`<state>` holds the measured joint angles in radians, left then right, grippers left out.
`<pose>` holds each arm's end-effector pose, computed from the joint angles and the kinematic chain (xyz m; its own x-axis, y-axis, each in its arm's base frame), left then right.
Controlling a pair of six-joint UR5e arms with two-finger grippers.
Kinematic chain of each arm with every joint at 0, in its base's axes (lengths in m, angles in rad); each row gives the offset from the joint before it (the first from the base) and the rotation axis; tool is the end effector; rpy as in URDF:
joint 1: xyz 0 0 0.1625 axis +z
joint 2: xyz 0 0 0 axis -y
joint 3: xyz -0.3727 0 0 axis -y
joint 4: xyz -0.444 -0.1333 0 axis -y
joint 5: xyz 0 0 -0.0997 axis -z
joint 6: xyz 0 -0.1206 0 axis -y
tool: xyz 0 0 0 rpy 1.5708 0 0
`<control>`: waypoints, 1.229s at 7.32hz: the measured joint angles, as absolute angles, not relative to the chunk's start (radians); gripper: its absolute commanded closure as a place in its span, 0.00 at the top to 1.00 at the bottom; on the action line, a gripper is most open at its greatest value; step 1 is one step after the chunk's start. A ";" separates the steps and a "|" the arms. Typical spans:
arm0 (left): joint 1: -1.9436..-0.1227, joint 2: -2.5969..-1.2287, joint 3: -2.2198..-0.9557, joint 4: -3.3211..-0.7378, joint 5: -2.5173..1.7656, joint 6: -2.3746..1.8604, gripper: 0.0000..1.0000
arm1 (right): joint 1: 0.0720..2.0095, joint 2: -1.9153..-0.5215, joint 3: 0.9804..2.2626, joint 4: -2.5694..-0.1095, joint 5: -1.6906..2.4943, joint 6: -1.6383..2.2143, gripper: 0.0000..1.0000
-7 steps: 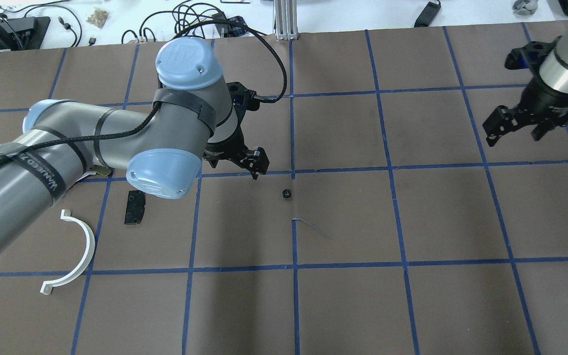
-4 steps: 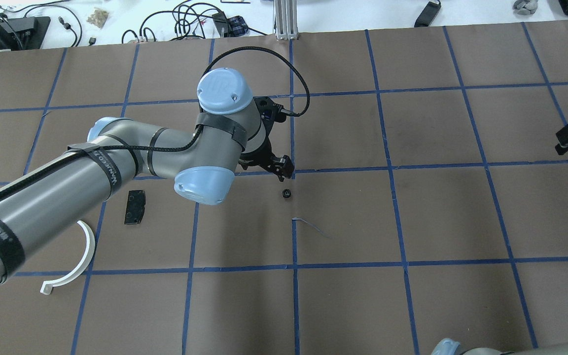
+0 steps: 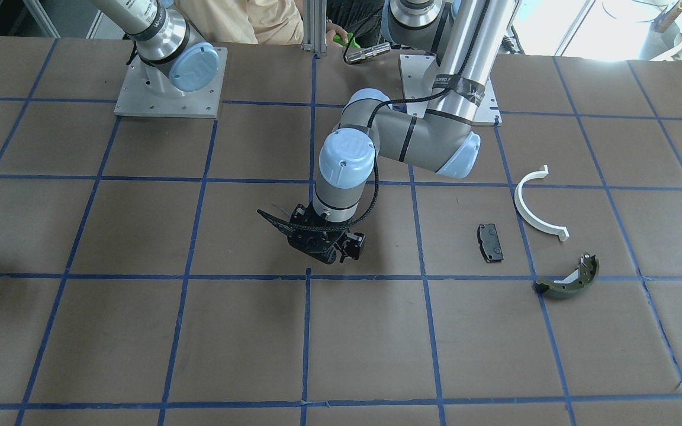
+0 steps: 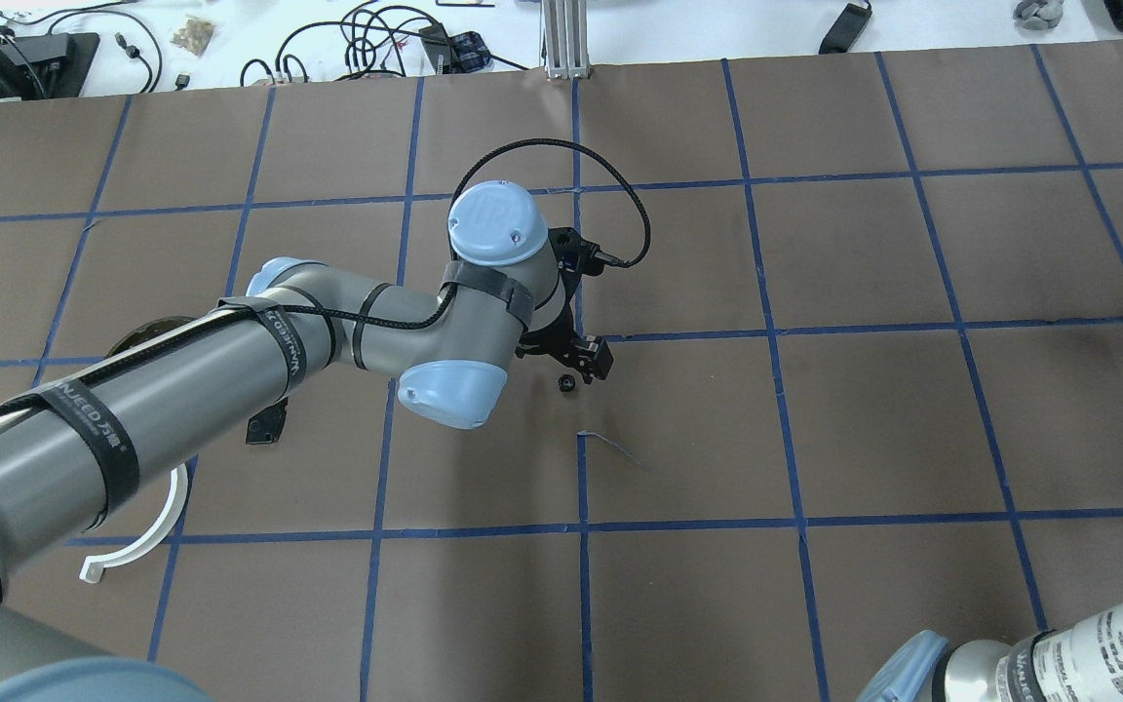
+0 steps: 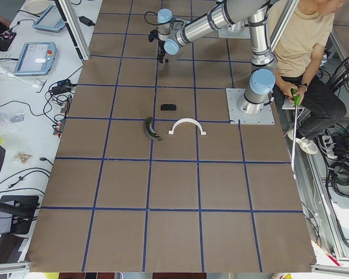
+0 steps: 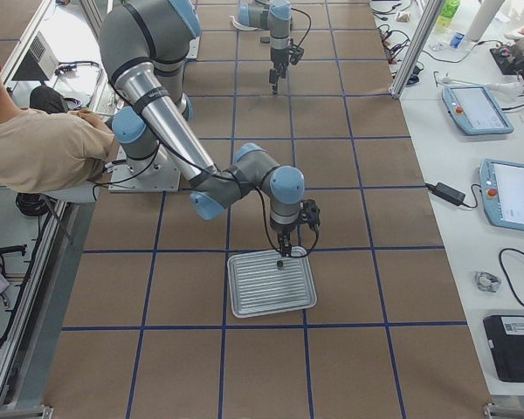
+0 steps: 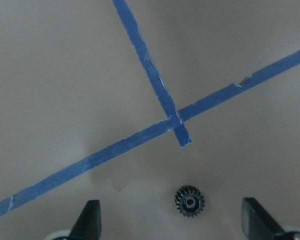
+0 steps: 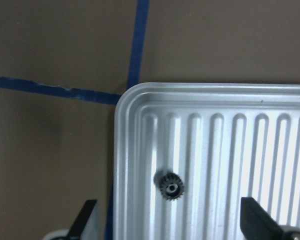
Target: Place bearing gear from tray to pile
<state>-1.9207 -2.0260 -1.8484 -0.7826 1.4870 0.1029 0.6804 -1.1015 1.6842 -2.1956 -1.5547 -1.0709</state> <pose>-0.3404 -0.5146 0.0858 -0.8944 0.4405 0.0774 0.4365 0.8975 -0.0637 -0.4155 -0.5103 0.1343 -0.9834 -0.1793 0.0292 -0.1802 0.9830 -0.0343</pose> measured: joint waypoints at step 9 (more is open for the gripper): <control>-1.953 -2.058 -1.852 -0.782 1.520 0.100 0.27 | 0.666 -1.011 1.664 -2.179 -1.581 -1.111 0.58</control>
<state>-1.9527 -2.0583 -1.8523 -0.7815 1.5201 0.0998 0.6658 -1.0114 1.6638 -2.1793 -1.5805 -1.1107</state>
